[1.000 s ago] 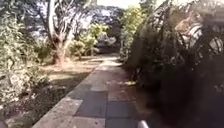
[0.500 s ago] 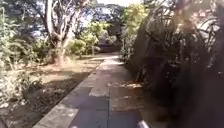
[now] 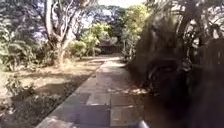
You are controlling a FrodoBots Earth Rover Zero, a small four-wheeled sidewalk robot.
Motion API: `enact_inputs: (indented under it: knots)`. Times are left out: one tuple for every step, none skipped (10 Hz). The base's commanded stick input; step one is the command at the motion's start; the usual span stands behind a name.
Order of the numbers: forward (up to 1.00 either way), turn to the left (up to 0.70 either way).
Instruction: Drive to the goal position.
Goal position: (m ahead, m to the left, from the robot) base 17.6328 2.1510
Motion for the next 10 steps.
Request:
enact_inputs:
  knots:
    - [0.50,-0.50]
    - [0.50,-0.50]
    - [0.50,0.00]
    - [0.50,0.00]
    - [0.50,0.00]
    - [0.50,0.00]
    - [0.50,0.00]
    - [0.50,0.00]
    - [0.50,0.00]
    - [0.50,0.00]
